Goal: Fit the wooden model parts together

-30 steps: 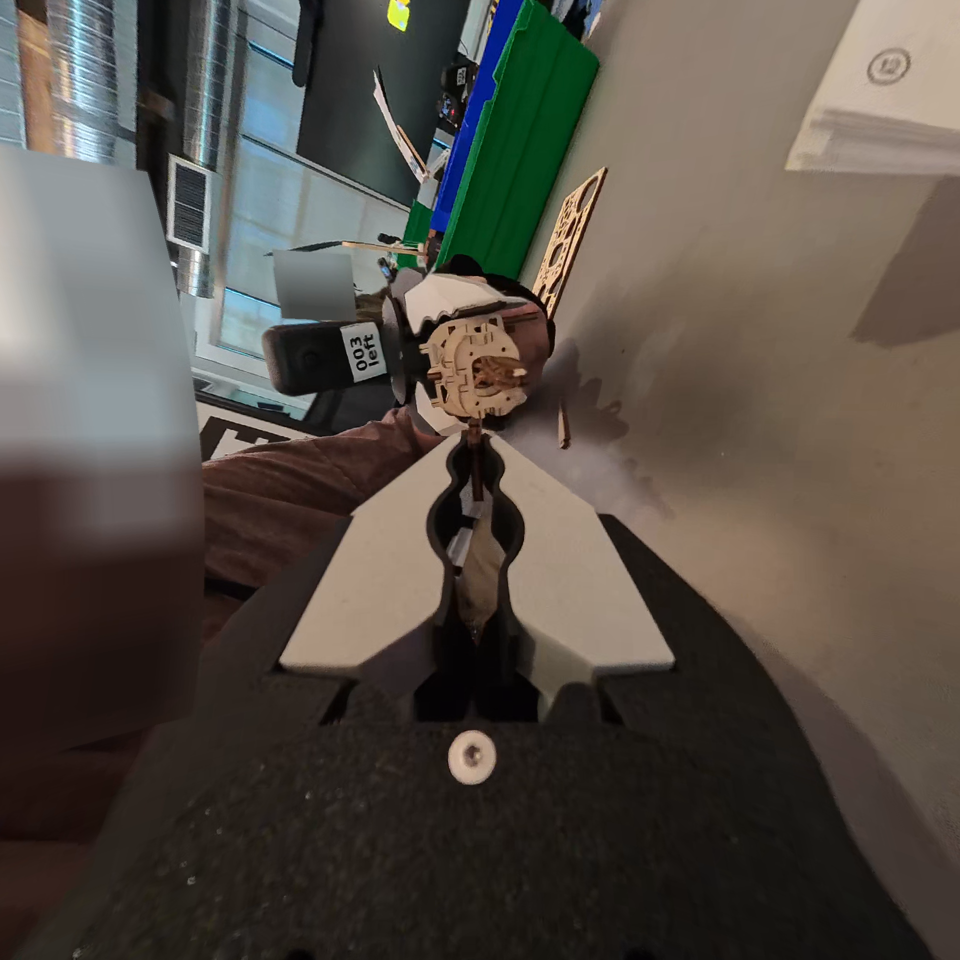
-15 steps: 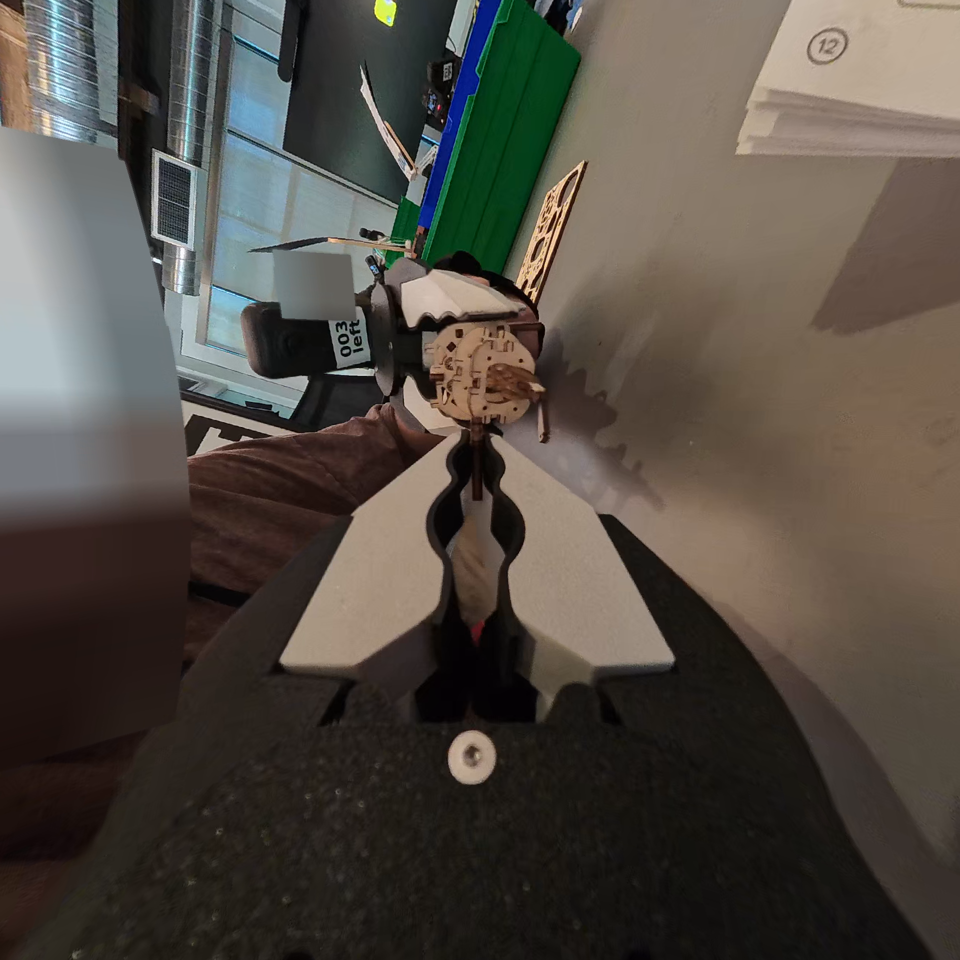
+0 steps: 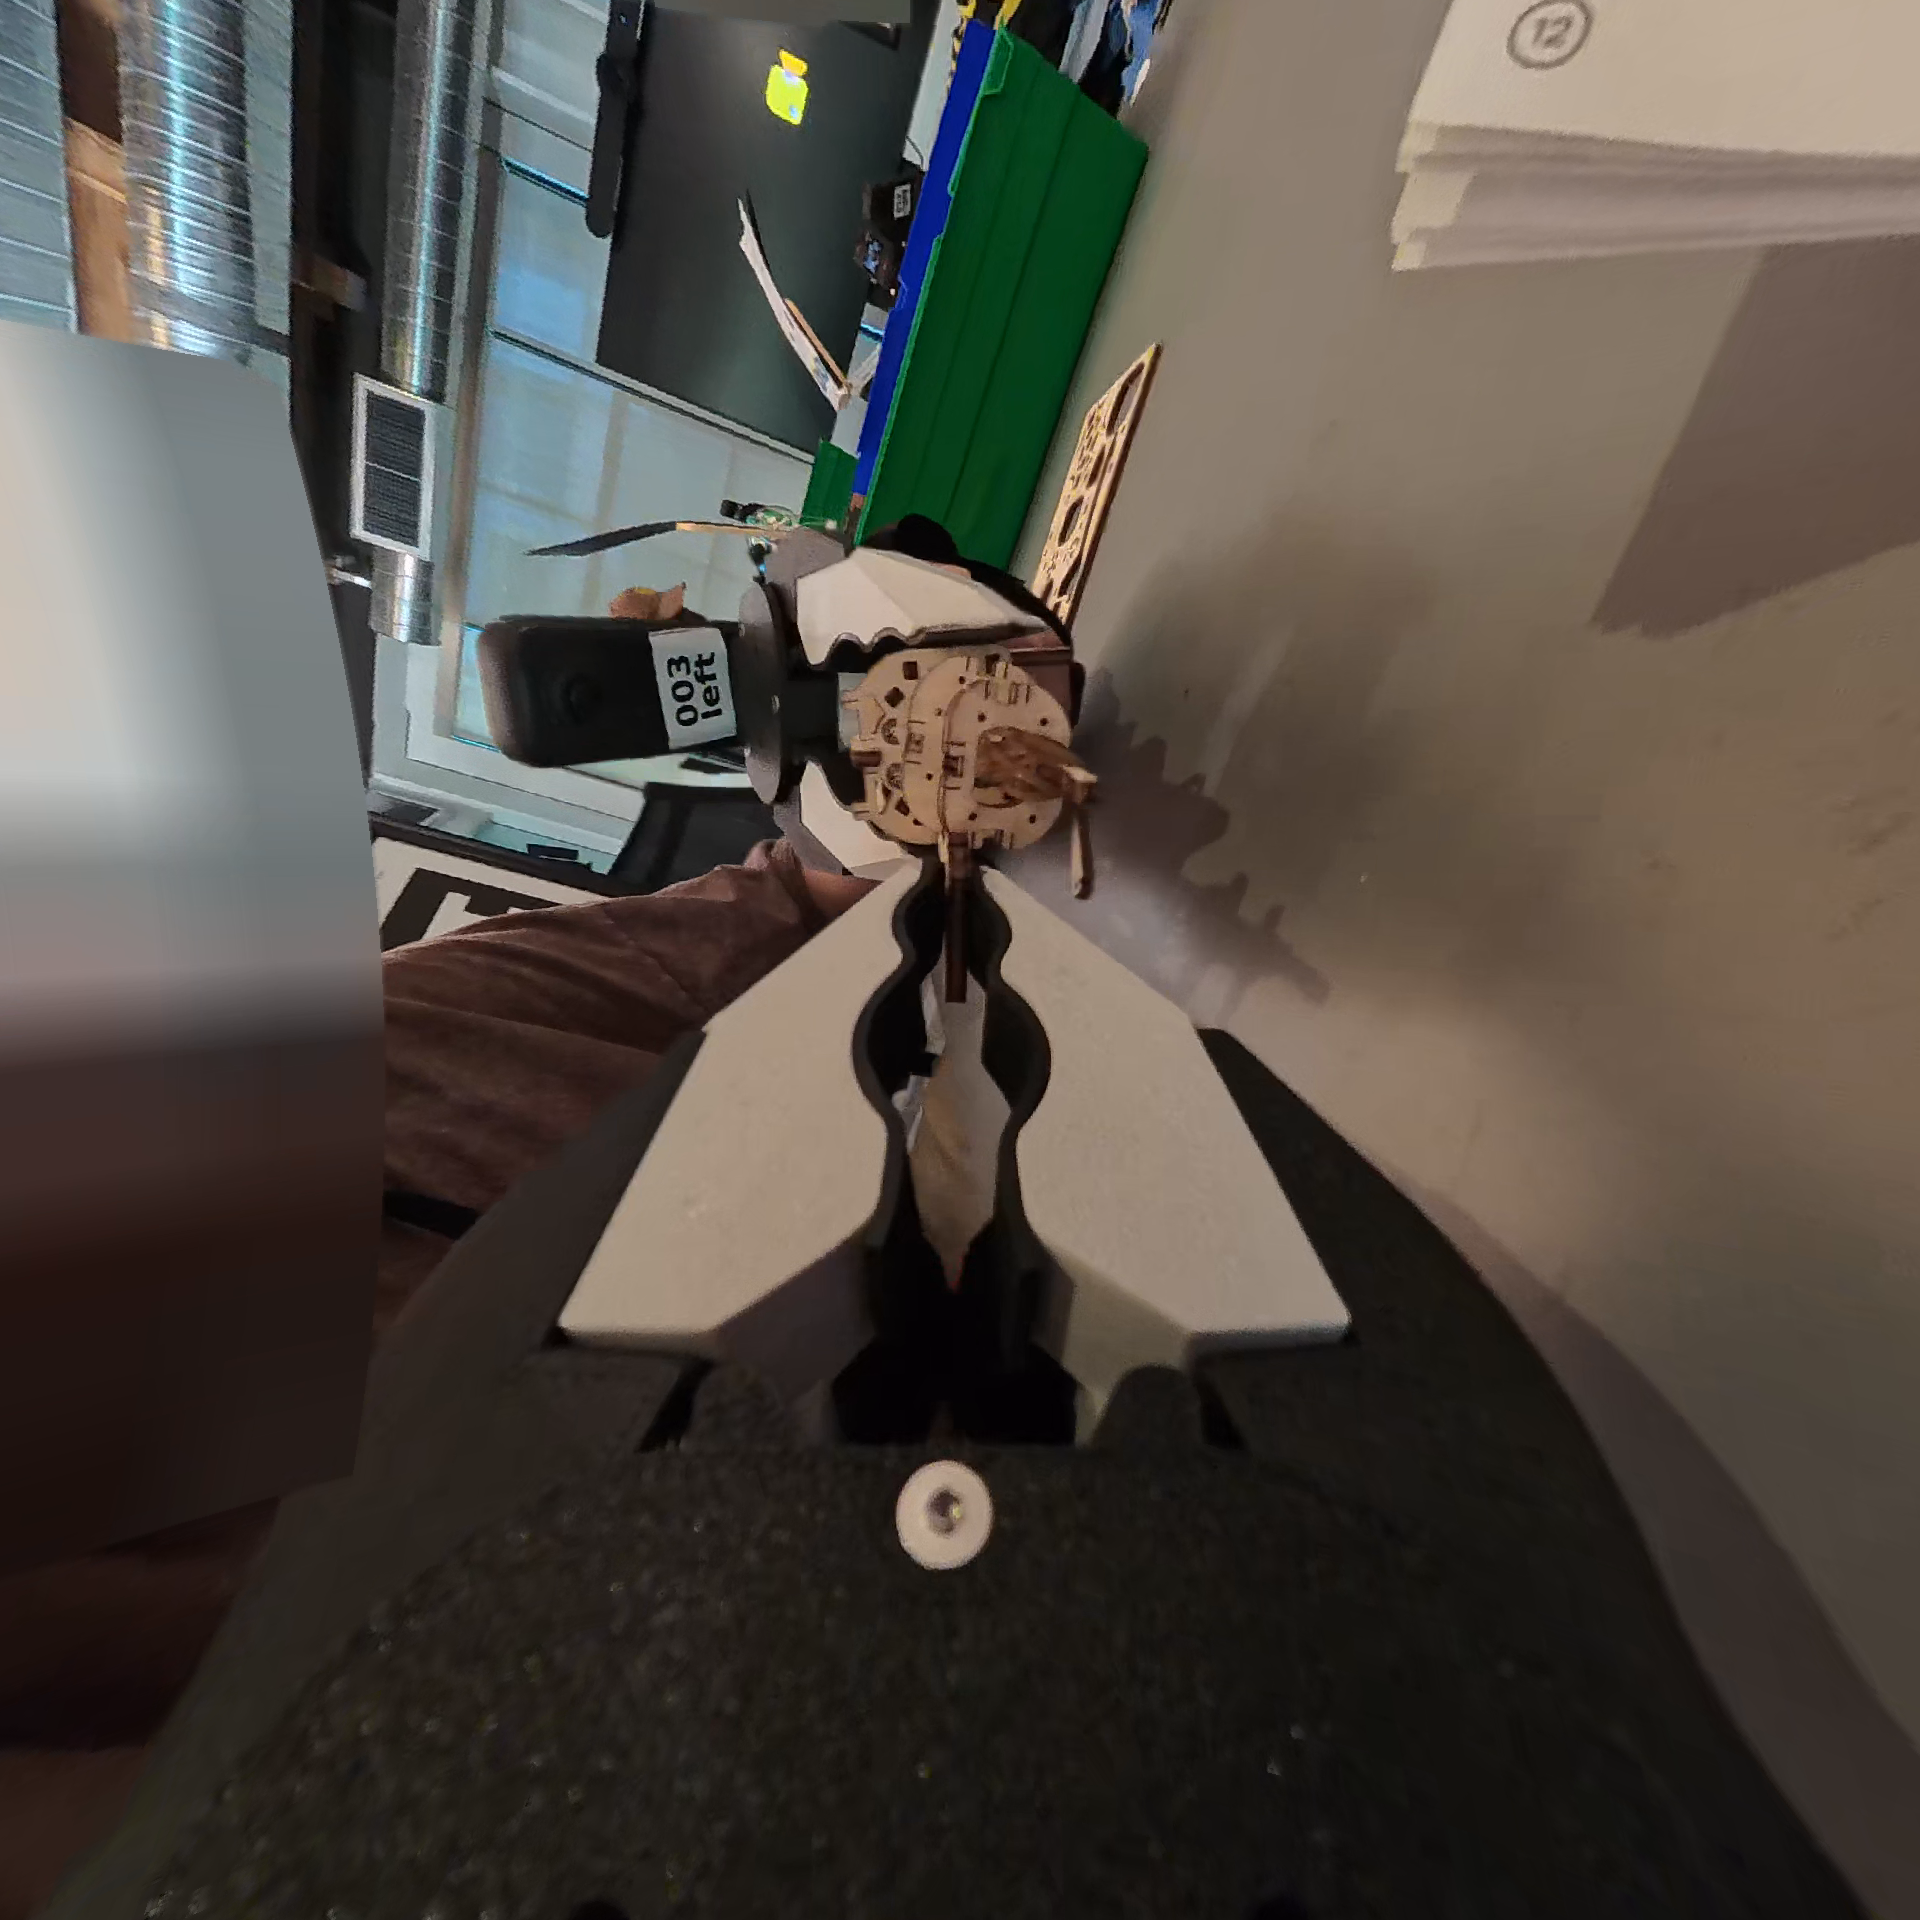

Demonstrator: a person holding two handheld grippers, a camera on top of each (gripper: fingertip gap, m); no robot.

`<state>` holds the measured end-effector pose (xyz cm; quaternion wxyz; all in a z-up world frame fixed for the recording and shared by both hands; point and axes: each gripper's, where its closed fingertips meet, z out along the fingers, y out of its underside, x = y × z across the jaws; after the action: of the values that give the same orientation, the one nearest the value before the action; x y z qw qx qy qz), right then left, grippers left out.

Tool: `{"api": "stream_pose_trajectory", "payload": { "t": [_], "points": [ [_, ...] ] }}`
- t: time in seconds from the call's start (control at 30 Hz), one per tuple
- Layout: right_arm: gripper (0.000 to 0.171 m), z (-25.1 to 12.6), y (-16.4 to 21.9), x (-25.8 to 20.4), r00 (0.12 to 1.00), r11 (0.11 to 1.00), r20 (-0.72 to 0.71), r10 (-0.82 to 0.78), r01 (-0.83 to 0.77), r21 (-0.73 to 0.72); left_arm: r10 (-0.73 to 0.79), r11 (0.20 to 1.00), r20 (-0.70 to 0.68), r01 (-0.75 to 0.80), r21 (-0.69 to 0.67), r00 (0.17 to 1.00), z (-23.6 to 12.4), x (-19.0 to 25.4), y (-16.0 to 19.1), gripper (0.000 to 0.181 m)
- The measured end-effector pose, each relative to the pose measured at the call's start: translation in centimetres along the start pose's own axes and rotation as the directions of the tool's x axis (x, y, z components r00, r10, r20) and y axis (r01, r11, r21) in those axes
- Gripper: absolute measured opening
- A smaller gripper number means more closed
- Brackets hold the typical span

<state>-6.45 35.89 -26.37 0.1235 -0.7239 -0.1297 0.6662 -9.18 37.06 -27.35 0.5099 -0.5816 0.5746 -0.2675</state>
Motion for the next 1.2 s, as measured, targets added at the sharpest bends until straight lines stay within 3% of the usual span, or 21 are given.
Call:
{"api": "stream_pose_trajectory", "payload": {
  "t": [0.23,0.43,0.53,0.63,0.77,1.07,1.2],
  "points": [
    [0.004,0.0,-0.4,0.6,1.0,1.0,-0.025,-0.005,0.005,0.012,-0.09,0.996,-0.042,0.089,-0.022,0.995,0.3,-0.3,0.7,0.047],
    [0.027,-0.7,-1.3,0.3,0.96,0.972,-0.152,-0.235,0.236,-0.013,-0.277,0.957,-0.144,0.286,0.048,0.95,-0.5,-1.2,0.1,0.047],
    [0.034,-1.9,-2.3,-0.5,0.848,0.876,-0.233,-0.475,0.48,-0.04,-0.313,0.942,-0.189,0.33,0.064,0.931,-0.8,-1.2,-0.2,0.047],
    [0.051,-1.4,-1.6,-2.2,0.63,0.657,-0.204,-0.75,0.745,-0.115,-0.359,0.921,-0.238,0.385,0.068,0.902,-1.0,-1.2,-0.4,0.047],
    [0.044,-0.6,-1.4,-3.1,0.439,0.475,-0.243,-0.865,0.873,-0.11,-0.405,0.892,-0.295,0.445,0.082,0.866,-1.4,-1.1,-0.9,0.047],
    [0.029,-0.2,-1.0,-2.5,0.32,0.375,-0.276,-0.906,0.91,-0.177,-0.465,0.853,-0.378,0.519,0.051,0.801,-1.4,-0.2,-1.2,0.048],
    [0.027,0.0,-0.8,-1.9,0.266,0.339,-0.297,-0.917,0.912,-0.23,-0.583,0.754,-0.462,0.656,-0.004,0.668,-1.5,-0.4,-1.3,0.048]
  ]
}}
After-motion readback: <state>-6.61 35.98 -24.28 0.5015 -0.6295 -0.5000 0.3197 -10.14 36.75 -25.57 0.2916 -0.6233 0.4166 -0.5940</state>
